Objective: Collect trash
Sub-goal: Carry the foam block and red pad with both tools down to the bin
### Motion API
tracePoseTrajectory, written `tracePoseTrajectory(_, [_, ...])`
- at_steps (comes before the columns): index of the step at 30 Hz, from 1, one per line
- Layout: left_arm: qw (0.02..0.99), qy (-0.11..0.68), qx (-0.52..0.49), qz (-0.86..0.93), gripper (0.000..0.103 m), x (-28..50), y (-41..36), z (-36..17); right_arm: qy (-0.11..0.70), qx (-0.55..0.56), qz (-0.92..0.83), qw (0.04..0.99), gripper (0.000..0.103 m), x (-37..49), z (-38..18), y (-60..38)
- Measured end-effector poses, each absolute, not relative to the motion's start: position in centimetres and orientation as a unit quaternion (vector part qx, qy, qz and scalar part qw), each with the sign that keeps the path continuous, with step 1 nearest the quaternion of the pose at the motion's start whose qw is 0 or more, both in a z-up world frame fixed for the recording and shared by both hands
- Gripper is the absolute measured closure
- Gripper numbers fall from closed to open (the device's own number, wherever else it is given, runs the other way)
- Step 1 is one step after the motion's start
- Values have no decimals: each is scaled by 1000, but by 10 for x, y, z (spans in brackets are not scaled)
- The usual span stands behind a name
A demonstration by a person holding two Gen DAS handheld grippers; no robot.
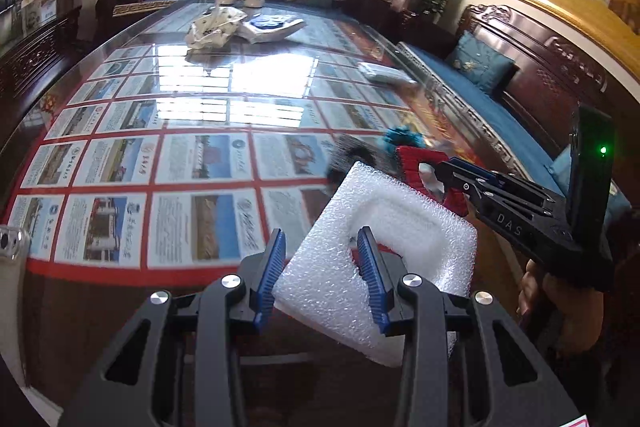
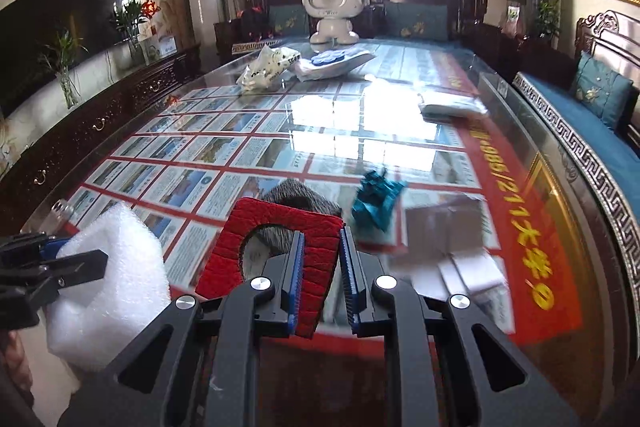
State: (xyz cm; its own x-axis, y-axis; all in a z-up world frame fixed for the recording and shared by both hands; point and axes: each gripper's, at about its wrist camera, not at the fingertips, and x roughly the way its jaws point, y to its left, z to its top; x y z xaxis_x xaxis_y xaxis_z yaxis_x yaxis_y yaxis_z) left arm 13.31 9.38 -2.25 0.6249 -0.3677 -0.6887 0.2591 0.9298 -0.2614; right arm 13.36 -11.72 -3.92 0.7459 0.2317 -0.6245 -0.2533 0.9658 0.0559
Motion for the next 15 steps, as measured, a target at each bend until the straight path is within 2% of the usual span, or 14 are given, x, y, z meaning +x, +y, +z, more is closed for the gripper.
tracePoseTrajectory(15, [873,407,-24,-268,64,-28,40,-32,313,-6,135,940,85,-62,-25,-171])
